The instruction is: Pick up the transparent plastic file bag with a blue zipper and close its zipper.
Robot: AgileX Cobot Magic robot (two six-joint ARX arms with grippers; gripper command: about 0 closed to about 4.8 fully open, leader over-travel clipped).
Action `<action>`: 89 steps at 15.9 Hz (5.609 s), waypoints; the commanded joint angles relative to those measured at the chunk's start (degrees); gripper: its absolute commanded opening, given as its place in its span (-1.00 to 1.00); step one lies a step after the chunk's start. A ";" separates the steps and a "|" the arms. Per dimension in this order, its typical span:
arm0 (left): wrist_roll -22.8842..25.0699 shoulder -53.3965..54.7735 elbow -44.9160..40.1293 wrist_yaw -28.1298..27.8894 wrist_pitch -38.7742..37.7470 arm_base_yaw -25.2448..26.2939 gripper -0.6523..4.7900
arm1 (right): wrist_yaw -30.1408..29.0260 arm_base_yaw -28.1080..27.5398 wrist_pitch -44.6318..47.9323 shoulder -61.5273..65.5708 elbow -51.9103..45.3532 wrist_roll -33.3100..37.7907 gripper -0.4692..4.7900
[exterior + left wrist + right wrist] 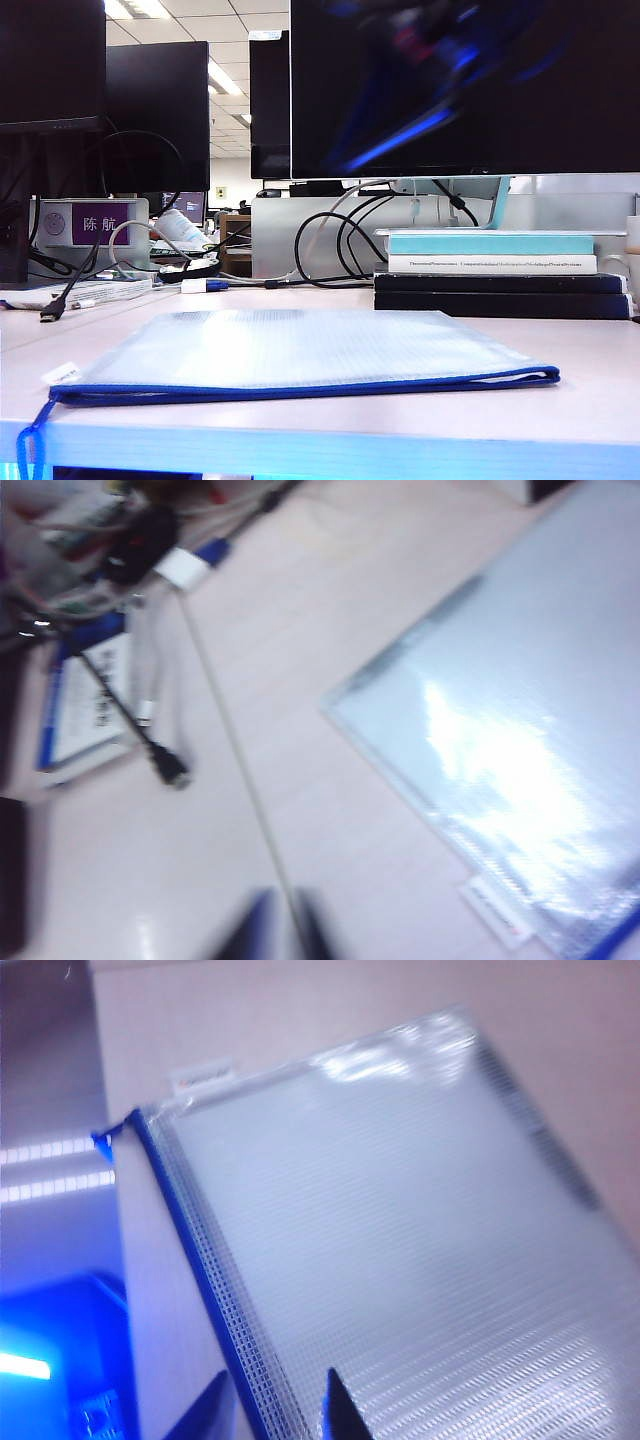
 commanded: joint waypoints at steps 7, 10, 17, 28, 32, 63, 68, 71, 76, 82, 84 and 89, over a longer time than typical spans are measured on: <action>-2.91 0.35 0.28 -2.32 4.81 -0.13 0.26 | 3.91 15.93 1.68 28.50 14.75 -6.10 0.19; -4.15 0.37 0.28 -2.86 4.85 -0.13 0.26 | 3.87 16.02 5.92 30.16 14.80 -5.53 0.19; -4.15 0.37 0.28 -2.86 5.16 -0.13 0.26 | 5.25 17.11 7.04 37.48 20.24 -3.08 -0.03; -9.81 0.37 0.15 -2.36 9.05 -0.13 0.26 | 15.32 8.13 -3.06 21.51 22.75 -1.14 -0.83; -21.75 2.34 0.15 14.56 17.75 -0.13 0.64 | 15.04 6.23 -2.05 14.36 22.75 -0.17 -0.83; -28.39 29.48 0.22 44.11 48.46 -0.74 -0.78 | 8.72 6.34 -1.64 9.99 24.68 4.44 -0.82; -36.44 29.46 0.35 45.46 53.90 -0.76 -0.78 | 13.20 6.29 -9.90 9.97 24.68 3.78 0.22; -39.39 29.46 0.52 45.46 57.02 -0.76 -0.78 | 13.33 6.29 -14.16 9.44 24.65 4.59 0.22; -42.84 29.24 2.58 50.95 57.83 -0.76 -0.78 | 13.33 6.21 -9.77 8.17 24.65 4.61 0.12; -43.21 29.22 2.58 55.93 60.57 -0.76 0.18 | 13.33 4.96 -10.58 8.13 24.65 4.50 -0.82; -42.25 29.18 2.58 56.08 61.53 -0.76 1.00 | 13.35 4.44 -12.33 8.04 24.65 4.46 -0.82; -33.40 28.98 2.56 60.63 63.34 -0.74 1.00 | 11.32 2.62 -14.86 6.86 24.65 4.46 -0.82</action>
